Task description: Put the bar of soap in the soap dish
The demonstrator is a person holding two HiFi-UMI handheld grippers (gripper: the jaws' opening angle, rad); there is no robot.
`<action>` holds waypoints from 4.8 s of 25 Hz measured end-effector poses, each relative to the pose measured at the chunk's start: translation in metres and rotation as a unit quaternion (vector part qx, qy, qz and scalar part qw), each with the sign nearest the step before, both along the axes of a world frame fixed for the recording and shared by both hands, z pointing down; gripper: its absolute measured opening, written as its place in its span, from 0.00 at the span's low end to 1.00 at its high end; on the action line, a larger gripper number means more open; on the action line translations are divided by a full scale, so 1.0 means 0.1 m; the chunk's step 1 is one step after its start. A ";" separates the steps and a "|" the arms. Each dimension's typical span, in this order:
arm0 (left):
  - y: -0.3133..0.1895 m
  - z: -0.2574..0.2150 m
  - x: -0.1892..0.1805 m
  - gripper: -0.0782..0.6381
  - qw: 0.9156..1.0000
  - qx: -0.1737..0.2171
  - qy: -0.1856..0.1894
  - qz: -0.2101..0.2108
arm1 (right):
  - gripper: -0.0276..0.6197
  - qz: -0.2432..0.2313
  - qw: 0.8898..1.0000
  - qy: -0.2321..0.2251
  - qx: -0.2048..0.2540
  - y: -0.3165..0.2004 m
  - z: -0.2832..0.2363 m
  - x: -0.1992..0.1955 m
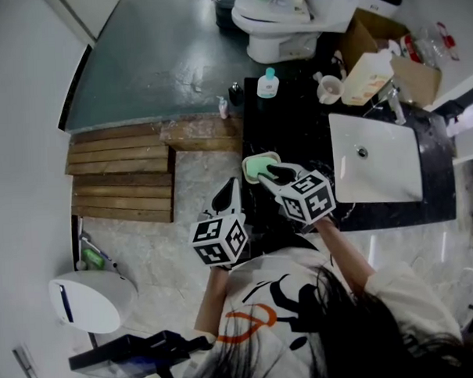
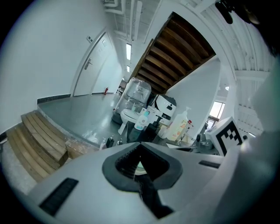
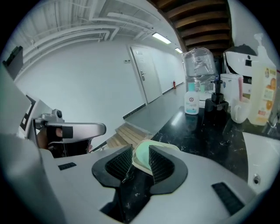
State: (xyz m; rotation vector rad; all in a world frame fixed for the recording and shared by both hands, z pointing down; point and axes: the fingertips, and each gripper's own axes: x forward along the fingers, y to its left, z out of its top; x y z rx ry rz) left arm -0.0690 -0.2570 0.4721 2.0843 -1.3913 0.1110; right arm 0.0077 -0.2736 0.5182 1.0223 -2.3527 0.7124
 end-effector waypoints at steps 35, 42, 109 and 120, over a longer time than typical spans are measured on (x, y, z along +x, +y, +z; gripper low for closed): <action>0.74 0.06 0.00 0.11 0.993 0.004 0.008 0.120 | 0.07 0.185 0.978 -0.093 0.004 1.00 -0.24 -0.05; 0.80 0.01 0.06 0.11 0.992 0.011 0.010 0.124 | 0.07 0.187 0.978 -0.095 0.007 1.10 -0.28 -0.01; 3.32 -0.03 0.74 0.11 0.992 0.006 -0.050 0.117 | 0.07 0.171 0.971 -0.169 -0.005 3.46 -0.34 0.53; 3.73 -0.02 0.22 0.11 0.991 0.005 -0.038 0.125 | 0.07 0.184 0.970 -0.161 -0.006 3.92 -0.35 0.04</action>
